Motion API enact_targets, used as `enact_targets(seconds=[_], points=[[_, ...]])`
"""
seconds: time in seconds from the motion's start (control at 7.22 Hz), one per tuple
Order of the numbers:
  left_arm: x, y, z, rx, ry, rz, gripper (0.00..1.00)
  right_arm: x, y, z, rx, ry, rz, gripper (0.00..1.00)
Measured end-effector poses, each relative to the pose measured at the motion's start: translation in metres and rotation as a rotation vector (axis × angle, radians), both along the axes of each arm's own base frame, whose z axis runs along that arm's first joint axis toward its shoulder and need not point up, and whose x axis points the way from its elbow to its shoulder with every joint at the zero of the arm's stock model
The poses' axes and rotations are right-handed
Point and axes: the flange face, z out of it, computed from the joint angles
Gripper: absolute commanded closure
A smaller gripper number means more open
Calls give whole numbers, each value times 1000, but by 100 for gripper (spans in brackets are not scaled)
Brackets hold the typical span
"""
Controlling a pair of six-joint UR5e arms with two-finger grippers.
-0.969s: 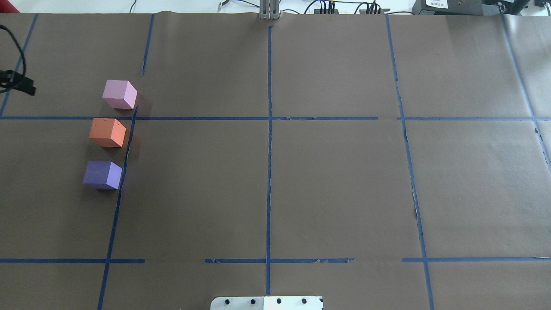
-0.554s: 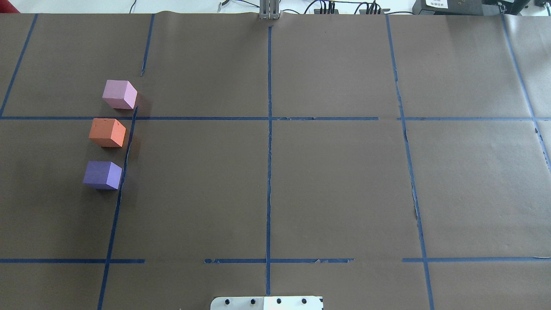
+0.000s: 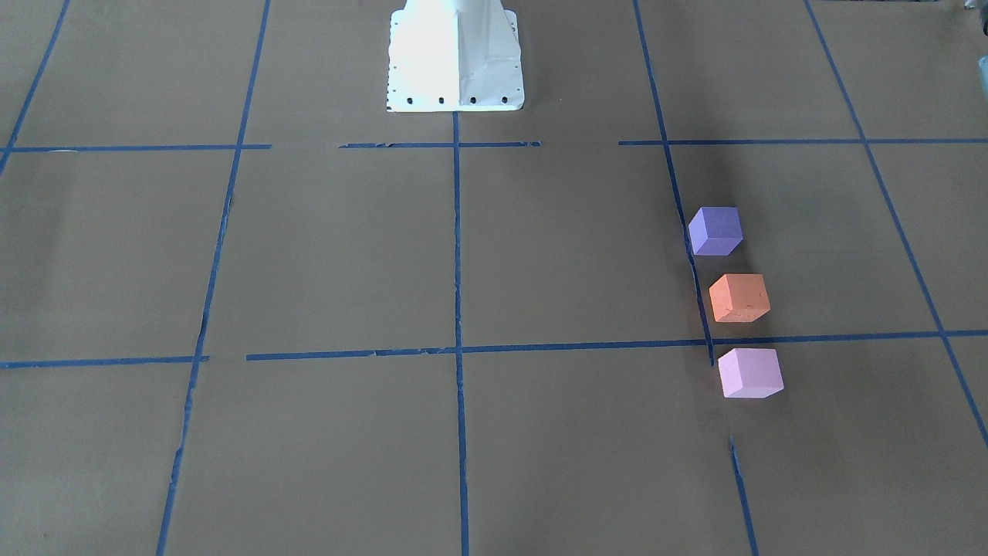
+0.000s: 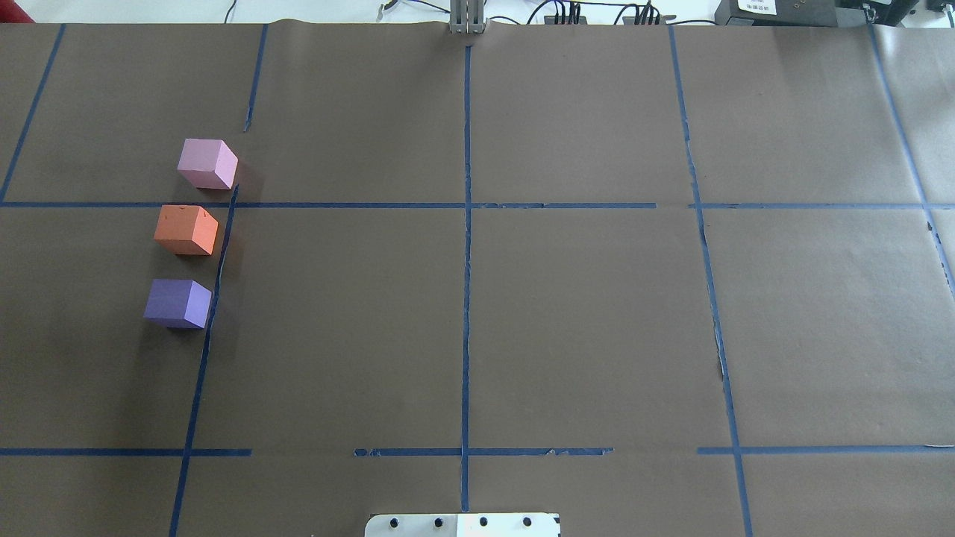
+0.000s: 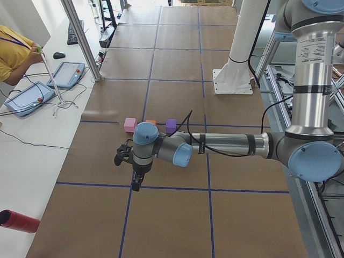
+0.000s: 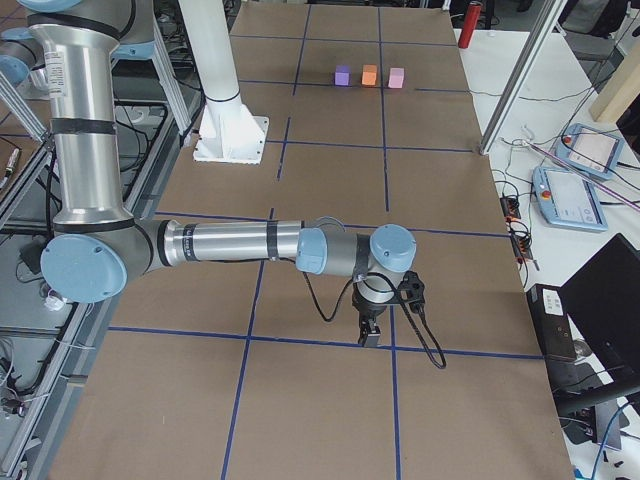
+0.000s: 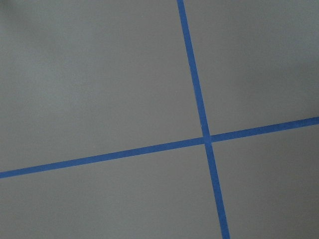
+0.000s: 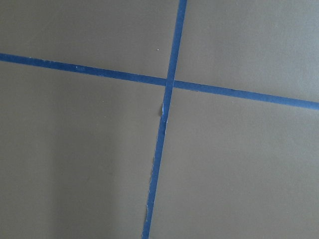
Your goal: Arrange blocks in a line
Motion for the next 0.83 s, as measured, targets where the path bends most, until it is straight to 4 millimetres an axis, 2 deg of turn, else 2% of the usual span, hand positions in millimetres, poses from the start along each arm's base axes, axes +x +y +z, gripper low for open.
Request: enact_targets(seconds=[0.42, 0.83], points=[[-18, 0, 2, -57, 13, 79, 0, 0, 0, 0, 0, 0, 0, 0], [-19, 0, -1, -119, 67, 19, 0, 0, 0, 0, 0, 0, 0, 0]])
